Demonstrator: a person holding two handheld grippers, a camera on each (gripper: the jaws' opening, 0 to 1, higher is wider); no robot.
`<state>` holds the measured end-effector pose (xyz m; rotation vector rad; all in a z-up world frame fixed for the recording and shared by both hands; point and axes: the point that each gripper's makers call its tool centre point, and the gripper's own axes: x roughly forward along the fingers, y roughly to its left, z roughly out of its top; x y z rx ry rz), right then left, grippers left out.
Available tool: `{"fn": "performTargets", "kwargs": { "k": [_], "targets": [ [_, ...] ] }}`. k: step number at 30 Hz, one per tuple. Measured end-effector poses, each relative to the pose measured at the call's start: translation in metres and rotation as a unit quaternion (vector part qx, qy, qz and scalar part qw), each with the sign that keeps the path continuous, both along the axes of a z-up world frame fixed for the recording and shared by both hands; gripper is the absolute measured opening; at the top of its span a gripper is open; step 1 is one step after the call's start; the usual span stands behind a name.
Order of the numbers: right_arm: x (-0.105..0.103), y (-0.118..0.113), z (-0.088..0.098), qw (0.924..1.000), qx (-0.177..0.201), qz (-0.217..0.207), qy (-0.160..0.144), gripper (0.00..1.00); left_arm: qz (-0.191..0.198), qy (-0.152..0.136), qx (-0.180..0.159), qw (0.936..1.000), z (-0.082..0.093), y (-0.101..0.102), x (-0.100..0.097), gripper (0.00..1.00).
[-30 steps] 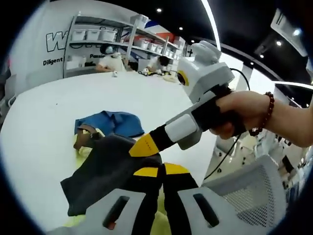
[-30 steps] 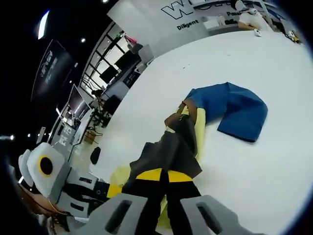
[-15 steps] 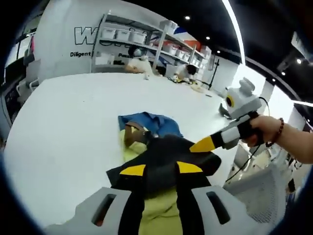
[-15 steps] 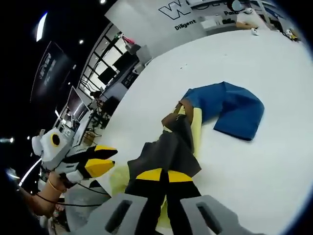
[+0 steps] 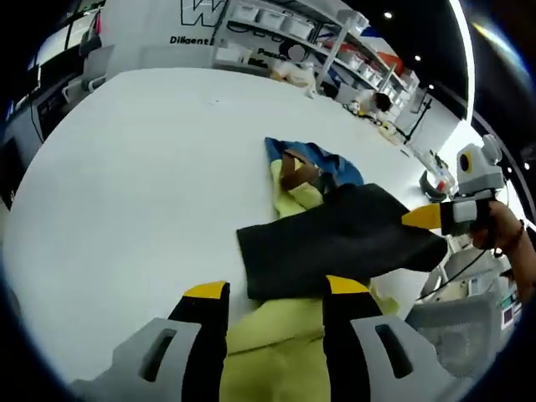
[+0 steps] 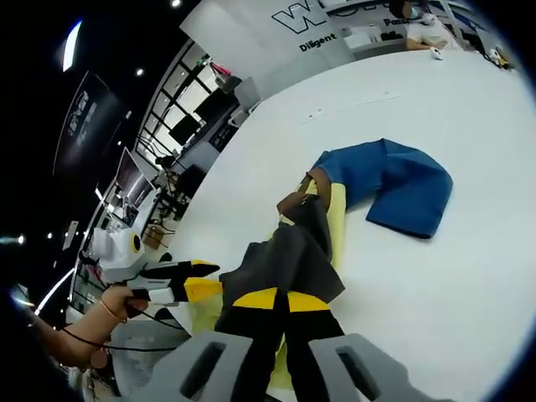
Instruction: Fold the garment on the visible template until the final outline fits inside the template.
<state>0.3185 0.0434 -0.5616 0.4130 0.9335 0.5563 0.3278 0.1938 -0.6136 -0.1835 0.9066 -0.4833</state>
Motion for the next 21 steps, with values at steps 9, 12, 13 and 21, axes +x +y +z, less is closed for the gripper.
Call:
{"fn": "performTargets", "kwargs": {
  "k": [9,12,13,21],
  "targets": [
    [-0.001,0.001,0.000,1.0000,0.001,0.007,-0.002,0.00,0.004,0.036,-0.040,0.9986,-0.009,-0.012,-0.001,0.33],
    [-0.001,0.001,0.000,1.0000,0.001,0.007,-0.003,0.00,-0.001,0.043,-0.038,0.9984,-0.013,-0.016,-0.002,0.26],
    [-0.001,0.001,0.000,1.0000,0.000,0.006,-0.004,0.00,-0.003,0.045,-0.036,0.9983,-0.015,-0.015,-0.002,0.23],
    [0.000,0.002,0.000,1.0000,0.000,0.008,-0.006,0.00,-0.010,0.038,-0.037,0.9985,-0.011,-0.011,-0.004,0.01]
  ]
}}
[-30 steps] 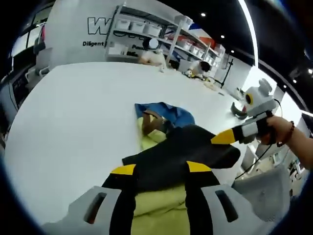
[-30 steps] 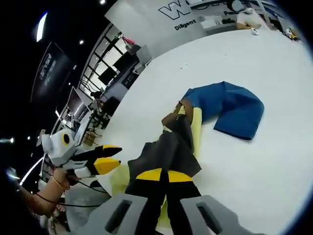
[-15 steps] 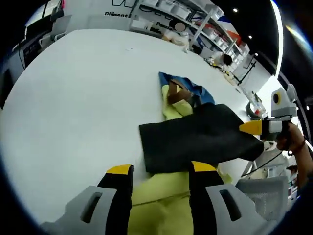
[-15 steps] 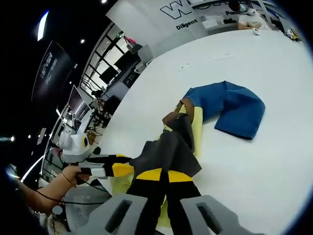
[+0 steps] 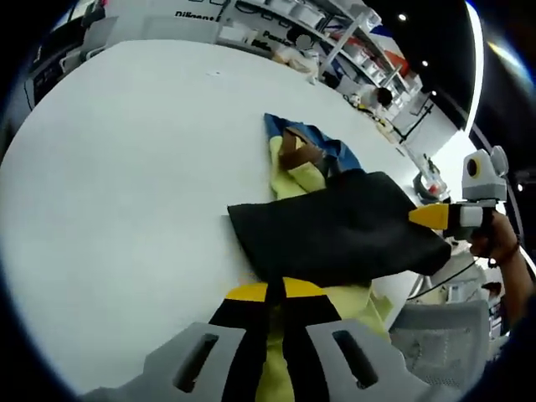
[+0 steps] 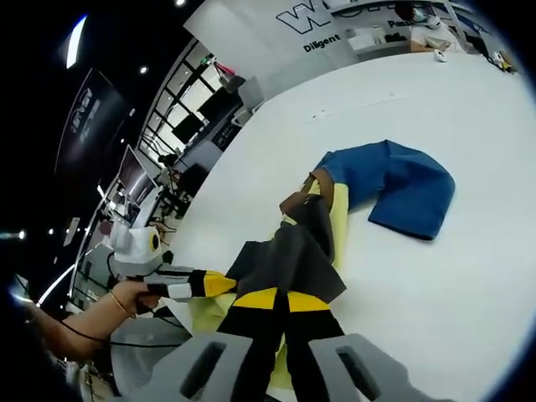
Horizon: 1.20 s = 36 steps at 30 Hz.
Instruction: Fold the garment on the visible template until the final outline fits inside the template.
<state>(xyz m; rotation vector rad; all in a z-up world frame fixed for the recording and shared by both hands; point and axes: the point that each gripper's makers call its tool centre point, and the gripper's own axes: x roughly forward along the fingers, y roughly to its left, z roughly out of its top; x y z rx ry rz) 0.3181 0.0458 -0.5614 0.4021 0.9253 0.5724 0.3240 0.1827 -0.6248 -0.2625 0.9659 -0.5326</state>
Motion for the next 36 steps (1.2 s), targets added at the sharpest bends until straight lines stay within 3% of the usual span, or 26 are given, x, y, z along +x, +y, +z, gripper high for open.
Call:
{"fn": "performTargets", "kwargs": {
  "k": [9,18,25,31,36],
  "targets": [
    [0.003,0.021,0.017,0.9993,0.017,0.022,-0.024,0.00,0.026,-0.017,0.005,0.9995,0.012,0.028,0.004,0.01],
    [0.024,0.075,0.056,0.9938,0.080,0.047,-0.062,0.00,0.057,-0.056,0.032,0.9963,0.037,0.070,0.012,0.01],
    [0.044,0.116,0.065,0.9918,0.091,0.062,-0.064,0.00,0.093,-0.081,0.051,0.9911,0.058,0.111,0.018,0.01],
    [0.057,0.152,0.070,0.9908,0.106,0.066,-0.053,0.00,0.112,-0.079,0.055,0.9890,0.061,0.133,0.019,0.01],
    [0.062,0.170,0.069,0.9900,0.112,0.073,-0.045,0.00,0.108,-0.122,0.086,0.9829,0.067,0.144,0.025,0.08]
  ]
}}
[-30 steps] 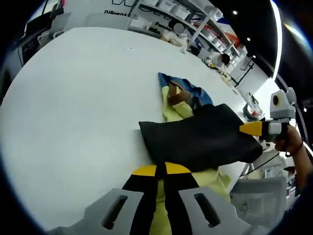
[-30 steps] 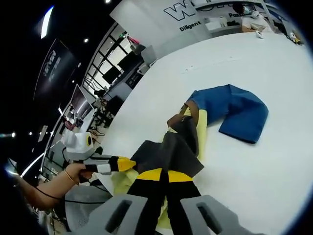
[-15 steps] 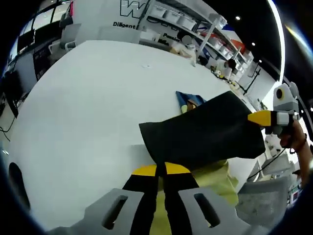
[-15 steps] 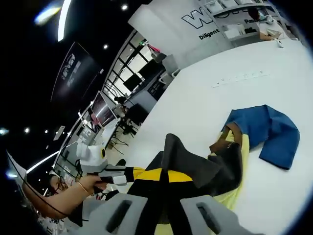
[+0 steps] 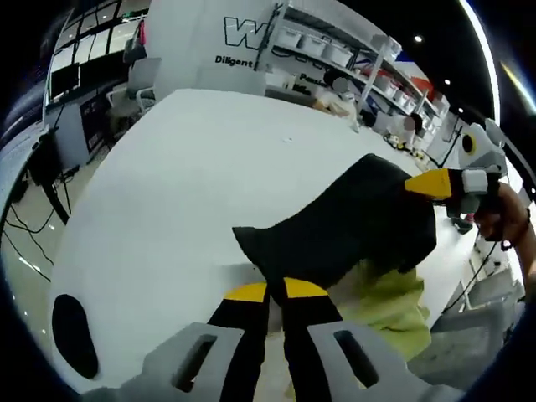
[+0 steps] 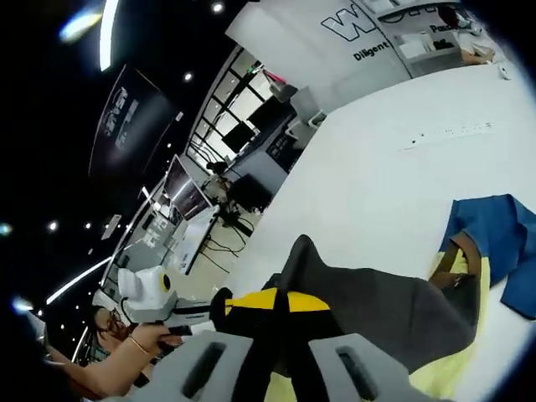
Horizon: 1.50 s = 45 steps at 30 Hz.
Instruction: Fold the garment on the visible template until the final outline fits inside the template.
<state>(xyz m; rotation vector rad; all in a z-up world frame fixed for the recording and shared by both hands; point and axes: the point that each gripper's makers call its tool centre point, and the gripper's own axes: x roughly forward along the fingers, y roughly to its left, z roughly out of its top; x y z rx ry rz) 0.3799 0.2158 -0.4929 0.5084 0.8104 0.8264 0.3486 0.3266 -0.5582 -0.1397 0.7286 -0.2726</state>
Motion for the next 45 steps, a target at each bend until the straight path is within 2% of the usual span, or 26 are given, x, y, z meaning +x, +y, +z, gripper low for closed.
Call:
{"fn": "performTargets", "kwargs": {
  "k": [4,5,7,9,10,12,14,18,22,24,26,29,30,33,34,36,39,45],
  "targets": [
    [0.004,0.006,-0.001,1.0000,0.002,-0.001,0.003,0.00,-0.010,-0.017,-0.018,0.9997,0.010,-0.010,0.003,0.37],
    [0.005,0.007,-0.001,1.0000,0.001,0.000,0.003,0.00,-0.024,-0.020,-0.023,0.9992,0.014,-0.016,0.002,0.40],
    [0.008,0.008,-0.001,1.0000,-0.001,0.000,0.003,0.00,-0.045,-0.038,-0.026,0.9979,0.025,-0.026,0.002,0.39],
    [0.011,0.010,0.001,1.0000,-0.002,0.000,0.001,0.00,-0.064,-0.078,-0.030,0.9944,0.042,-0.036,0.004,0.36],
    [0.012,0.011,0.002,1.0000,-0.002,0.002,-0.001,0.00,-0.075,-0.100,-0.045,0.9911,0.053,-0.045,0.005,0.35],
    [0.015,0.015,0.004,1.0000,-0.002,0.005,-0.005,0.00,-0.099,-0.108,-0.072,0.9866,0.064,-0.060,0.001,0.36],
    [0.016,0.019,0.007,0.9999,0.002,0.007,-0.008,0.00,-0.128,-0.105,-0.086,0.9825,0.070,-0.075,-0.002,0.37],
    [0.014,0.033,0.012,0.9997,0.012,0.021,-0.010,0.00,-0.139,-0.097,-0.076,0.9825,0.065,-0.087,0.006,0.38],
    [0.010,0.040,0.013,0.9993,0.015,0.031,-0.011,0.00,-0.154,-0.079,-0.091,0.9808,0.059,-0.100,0.008,0.36],
    [0.008,0.042,0.015,0.9991,0.019,0.035,-0.014,0.00,-0.152,-0.066,-0.076,0.9833,0.049,-0.099,0.011,0.32],
    [0.006,0.044,0.017,0.9988,0.023,0.039,-0.019,0.00,-0.150,-0.064,-0.072,0.9840,0.046,-0.099,0.013,0.28],
    [0.004,0.047,0.018,0.9982,0.023,0.049,-0.027,0.00,-0.139,-0.062,-0.086,0.9846,0.043,-0.099,0.018,0.11],
    [0.003,0.048,0.018,0.9978,0.020,0.054,-0.033,0.00,-0.137,-0.064,-0.085,0.9848,0.043,-0.099,0.019,0.02],
    [0.003,0.047,0.018,0.9969,0.010,0.057,-0.053,0.00,-0.134,-0.063,-0.081,0.9857,0.041,-0.099,0.022,0.01],
    [0.002,0.047,0.019,0.9959,0.005,0.060,-0.068,0.00,-0.131,-0.059,-0.089,0.9856,0.042,-0.100,0.022,0.01],
    [0.003,0.047,0.023,0.9956,0.011,0.059,-0.071,0.03,-0.125,-0.062,-0.090,0.9862,0.043,-0.098,0.025,0.01],
    [0.009,0.045,0.034,0.9943,0.020,0.047,-0.093,0.17,-0.107,-0.070,-0.075,0.9889,0.044,-0.085,0.034,0.00],
    [0.016,0.030,0.032,0.9921,-0.007,0.037,-0.120,0.22,-0.077,-0.086,-0.067,0.9911,0.053,-0.058,0.050,0.00]
  ]
}}
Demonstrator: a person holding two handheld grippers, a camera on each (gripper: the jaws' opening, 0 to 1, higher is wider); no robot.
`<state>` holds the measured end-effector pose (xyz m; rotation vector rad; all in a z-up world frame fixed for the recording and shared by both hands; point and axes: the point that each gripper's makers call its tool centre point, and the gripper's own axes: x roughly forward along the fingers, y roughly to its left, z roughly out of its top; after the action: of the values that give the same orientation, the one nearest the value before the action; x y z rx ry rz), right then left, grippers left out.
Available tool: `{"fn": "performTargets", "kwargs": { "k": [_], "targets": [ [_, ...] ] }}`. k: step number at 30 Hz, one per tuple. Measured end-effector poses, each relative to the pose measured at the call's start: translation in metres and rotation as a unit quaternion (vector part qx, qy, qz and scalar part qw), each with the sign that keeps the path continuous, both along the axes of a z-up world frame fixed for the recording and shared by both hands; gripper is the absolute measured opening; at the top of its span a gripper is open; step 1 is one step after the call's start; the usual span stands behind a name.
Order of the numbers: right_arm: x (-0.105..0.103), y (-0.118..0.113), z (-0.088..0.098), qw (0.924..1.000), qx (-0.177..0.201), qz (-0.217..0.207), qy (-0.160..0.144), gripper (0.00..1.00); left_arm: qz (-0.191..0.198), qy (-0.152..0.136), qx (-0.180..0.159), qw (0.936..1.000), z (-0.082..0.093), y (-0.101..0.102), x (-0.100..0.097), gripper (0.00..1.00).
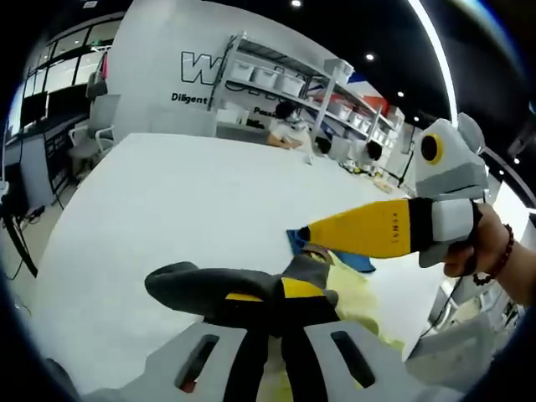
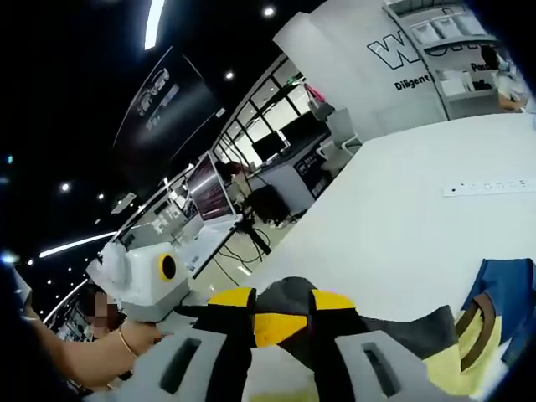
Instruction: Fold the garment on the visible template until the final outline fits inside the template.
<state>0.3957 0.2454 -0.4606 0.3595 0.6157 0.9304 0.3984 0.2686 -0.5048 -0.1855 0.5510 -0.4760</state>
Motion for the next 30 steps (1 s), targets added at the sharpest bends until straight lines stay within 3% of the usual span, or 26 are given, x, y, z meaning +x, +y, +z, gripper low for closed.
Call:
{"fn": "performTargets", "kwargs": {
  "k": [5,14,17,20,25,28,30],
  "targets": [
    [0.009,-0.015,0.005,0.9995,-0.005,-0.020,-0.023,0.26,0.032,-0.014,0.021,0.9992,0.007,0.033,0.017,0.00],
    [0.018,-0.050,-0.005,0.9980,-0.014,-0.057,-0.021,0.31,0.096,-0.033,0.077,0.9918,0.007,0.096,0.048,0.00],
    [0.021,-0.066,-0.014,0.9970,-0.025,-0.071,-0.016,0.31,0.107,-0.022,0.070,0.9916,0.001,0.109,0.056,0.00],
    [0.024,-0.081,-0.020,0.9958,-0.036,-0.083,-0.013,0.32,0.122,-0.011,0.112,0.9861,-0.006,0.130,0.059,0.00],
    [0.031,-0.101,-0.029,0.9934,-0.052,-0.102,-0.010,0.33,0.150,-0.001,0.119,0.9815,-0.014,0.156,0.059,0.00],
    [0.033,-0.107,-0.034,0.9923,-0.059,-0.109,-0.007,0.33,0.162,0.011,0.140,0.9766,-0.025,0.171,0.057,0.01],
    [0.034,-0.111,-0.037,0.9917,-0.062,-0.112,-0.006,0.33,0.162,0.004,0.148,0.9755,-0.025,0.178,0.060,0.01]
  ]
}}
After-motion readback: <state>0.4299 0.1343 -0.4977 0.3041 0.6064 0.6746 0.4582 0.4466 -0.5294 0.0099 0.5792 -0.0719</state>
